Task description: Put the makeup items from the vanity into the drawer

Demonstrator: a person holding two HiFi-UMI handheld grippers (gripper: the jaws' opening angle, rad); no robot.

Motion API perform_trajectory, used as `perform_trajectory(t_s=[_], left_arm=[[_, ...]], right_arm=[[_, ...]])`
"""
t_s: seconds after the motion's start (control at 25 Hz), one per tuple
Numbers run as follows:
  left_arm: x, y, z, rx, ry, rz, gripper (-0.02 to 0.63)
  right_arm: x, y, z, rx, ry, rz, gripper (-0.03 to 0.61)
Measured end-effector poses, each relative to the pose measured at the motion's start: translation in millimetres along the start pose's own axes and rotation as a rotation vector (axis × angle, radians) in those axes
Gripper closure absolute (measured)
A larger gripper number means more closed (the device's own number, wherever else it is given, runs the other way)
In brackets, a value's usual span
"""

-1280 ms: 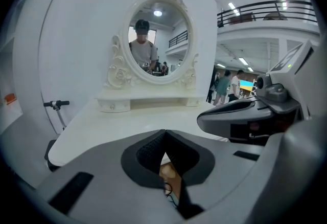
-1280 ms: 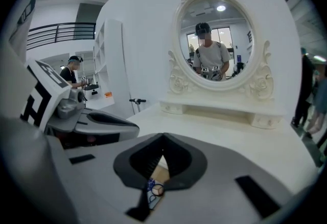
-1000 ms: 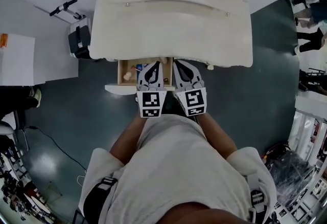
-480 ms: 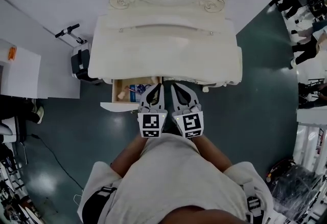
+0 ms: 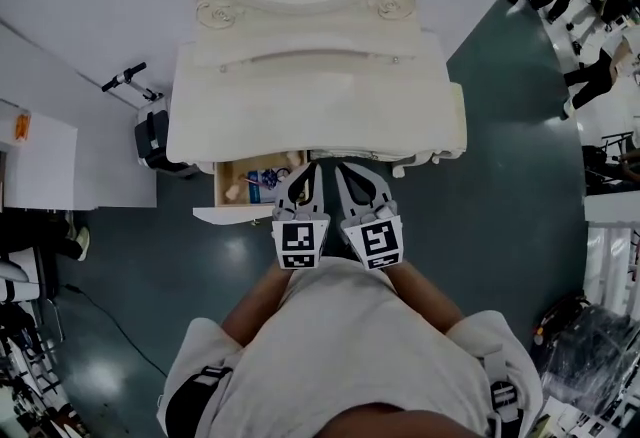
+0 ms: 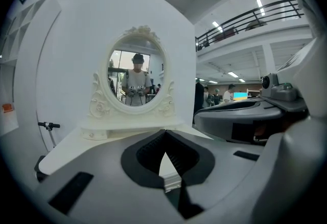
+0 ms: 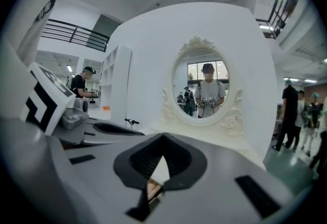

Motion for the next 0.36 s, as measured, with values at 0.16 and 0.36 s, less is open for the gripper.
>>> perform_trajectory(t_s=[0.16,0.36], left_arm=[[-5,0,-8,0.02,-0.009,-0.013,0.607],[-10,4,-11,0.019,-0.014,-0.023,0.607]], right_arm=[[-1,7,-2,0.009,0.006,0.0,0.564],[-5,13,-3,0.014,0.005,-0.005,0.563]])
Point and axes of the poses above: the fingertips, and each gripper's own axes: y backward along the fingers, z to its left, x out of its underside, the point moved 8 cm from there along y, backward along the fingers, and after that the axes turned 1 degree about -y, right-handed, at the moved point
